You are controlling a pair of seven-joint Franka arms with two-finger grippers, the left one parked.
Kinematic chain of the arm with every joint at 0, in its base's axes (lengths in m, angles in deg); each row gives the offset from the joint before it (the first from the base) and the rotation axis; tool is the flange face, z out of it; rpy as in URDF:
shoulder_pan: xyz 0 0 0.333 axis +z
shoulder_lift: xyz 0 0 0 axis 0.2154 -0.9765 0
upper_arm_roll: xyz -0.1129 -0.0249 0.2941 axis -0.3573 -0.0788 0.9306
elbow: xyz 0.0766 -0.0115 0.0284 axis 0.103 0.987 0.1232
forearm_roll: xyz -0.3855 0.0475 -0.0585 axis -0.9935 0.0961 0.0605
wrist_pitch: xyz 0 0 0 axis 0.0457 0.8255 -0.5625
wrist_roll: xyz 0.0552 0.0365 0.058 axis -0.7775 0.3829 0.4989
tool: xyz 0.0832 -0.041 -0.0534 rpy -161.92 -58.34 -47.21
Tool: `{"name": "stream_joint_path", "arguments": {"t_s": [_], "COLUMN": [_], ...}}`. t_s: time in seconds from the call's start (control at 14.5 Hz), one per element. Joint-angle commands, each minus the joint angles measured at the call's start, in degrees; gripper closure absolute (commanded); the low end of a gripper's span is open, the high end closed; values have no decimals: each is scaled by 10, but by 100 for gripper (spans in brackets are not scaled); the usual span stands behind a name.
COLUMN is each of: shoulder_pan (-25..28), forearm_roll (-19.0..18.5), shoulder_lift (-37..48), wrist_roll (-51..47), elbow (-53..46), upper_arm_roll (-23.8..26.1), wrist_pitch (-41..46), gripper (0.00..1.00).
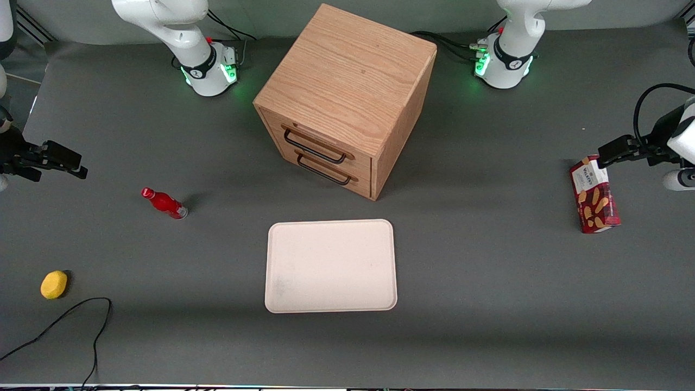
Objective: Open upper drawer
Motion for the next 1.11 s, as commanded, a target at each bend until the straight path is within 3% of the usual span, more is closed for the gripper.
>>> {"name": "stream_joint_path", "arguments": {"t_s": [0.0,1.04], "shoulder_pan": [11,41], "forearm_roll": [-11,-11], "shoulder_lift": [1,-3], "wrist_roll": [14,18], "elbow": [-3,-4], "upper_arm_roll": [-9,-5], "wrist_pitch": [3,4], "gripper": [0,0]}}
